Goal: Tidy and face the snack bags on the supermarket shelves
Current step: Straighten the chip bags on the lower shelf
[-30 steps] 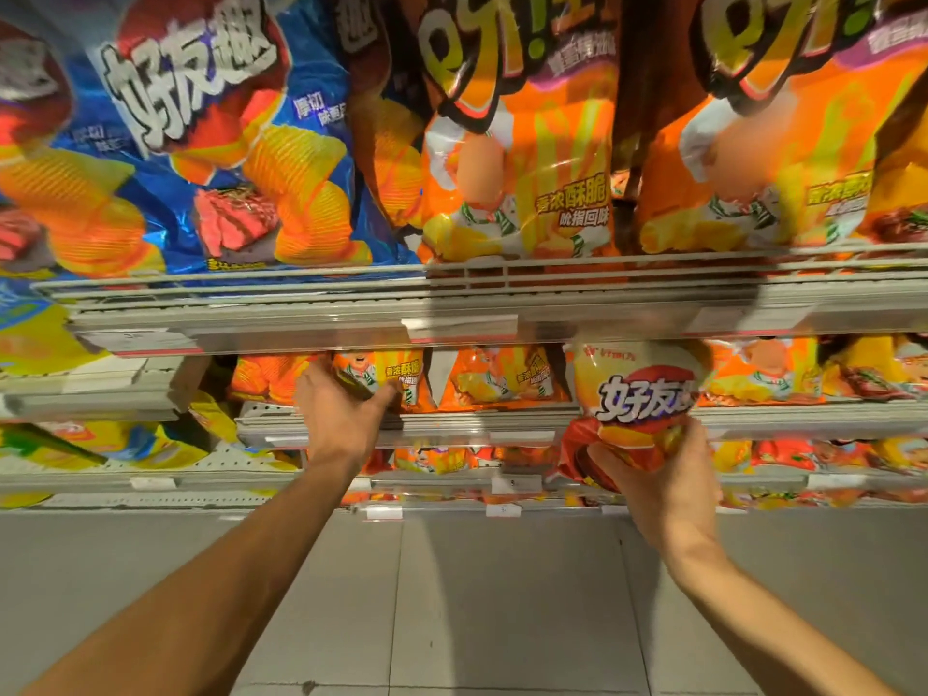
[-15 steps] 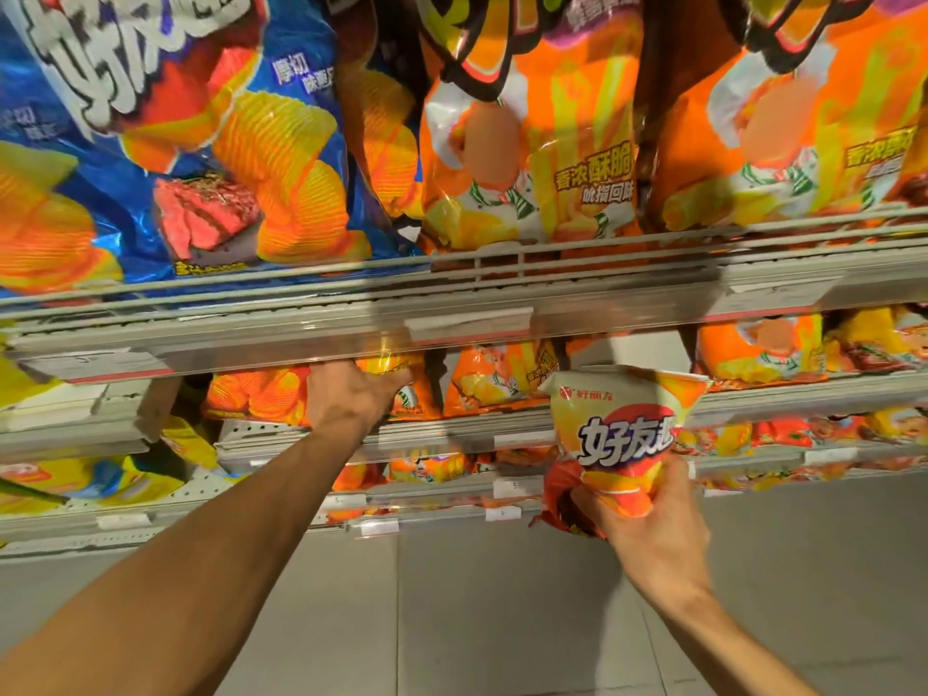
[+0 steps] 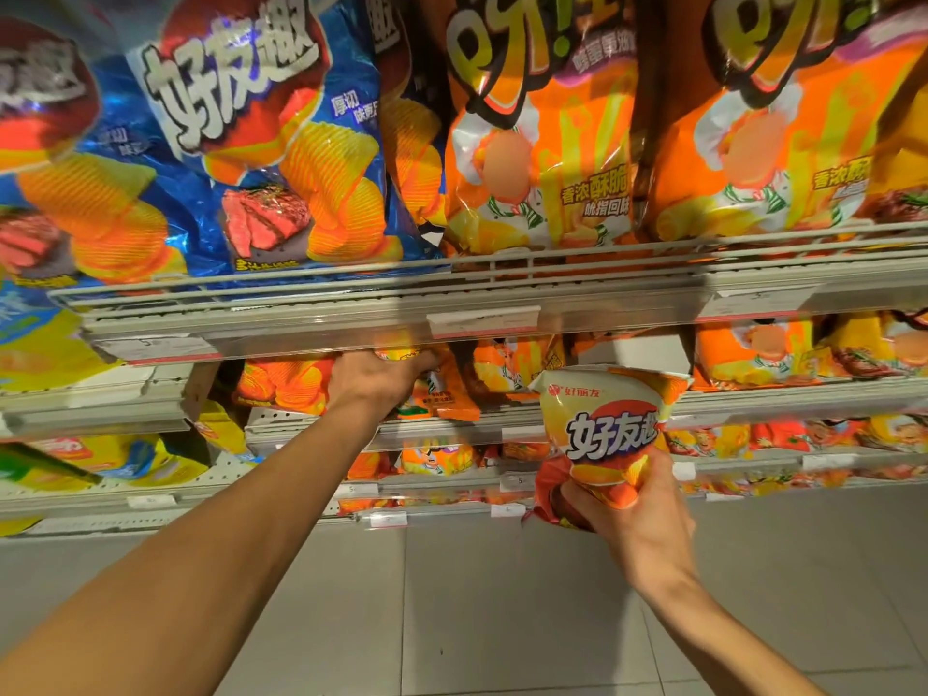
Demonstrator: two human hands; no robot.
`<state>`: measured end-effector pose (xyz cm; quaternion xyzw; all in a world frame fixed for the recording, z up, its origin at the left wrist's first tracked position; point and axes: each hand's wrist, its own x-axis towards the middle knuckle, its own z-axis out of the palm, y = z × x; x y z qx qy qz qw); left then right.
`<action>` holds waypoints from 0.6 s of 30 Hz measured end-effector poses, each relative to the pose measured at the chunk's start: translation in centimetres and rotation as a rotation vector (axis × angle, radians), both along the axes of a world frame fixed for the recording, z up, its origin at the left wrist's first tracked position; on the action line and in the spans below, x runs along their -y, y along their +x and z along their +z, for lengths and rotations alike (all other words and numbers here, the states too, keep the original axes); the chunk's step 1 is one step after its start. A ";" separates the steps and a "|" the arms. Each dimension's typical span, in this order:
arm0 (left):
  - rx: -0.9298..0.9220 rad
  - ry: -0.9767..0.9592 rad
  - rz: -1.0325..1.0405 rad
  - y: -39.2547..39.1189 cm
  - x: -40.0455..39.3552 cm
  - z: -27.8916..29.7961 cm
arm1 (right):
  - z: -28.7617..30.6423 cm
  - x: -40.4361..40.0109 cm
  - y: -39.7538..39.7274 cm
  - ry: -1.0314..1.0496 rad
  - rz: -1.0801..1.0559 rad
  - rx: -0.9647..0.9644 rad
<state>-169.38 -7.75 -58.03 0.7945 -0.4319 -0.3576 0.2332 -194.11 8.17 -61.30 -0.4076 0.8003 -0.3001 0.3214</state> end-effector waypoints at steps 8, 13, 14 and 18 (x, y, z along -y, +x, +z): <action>0.022 -0.062 -0.005 0.5 -4.7 0.5 | -0.3 0.1 0.7 0.025 -0.010 0.005; 0.048 -0.115 0.026 0.3 -6.0 -0.2 | -0.6 0.6 1.8 0.000 -0.008 -0.007; 0.063 -0.108 0.031 0.2 -6.0 -0.2 | -0.7 0.7 1.9 -0.004 -0.008 -0.004; 0.068 -0.062 -0.003 -0.1 -6.3 -0.2 | -0.9 1.1 2.2 0.000 -0.012 -0.007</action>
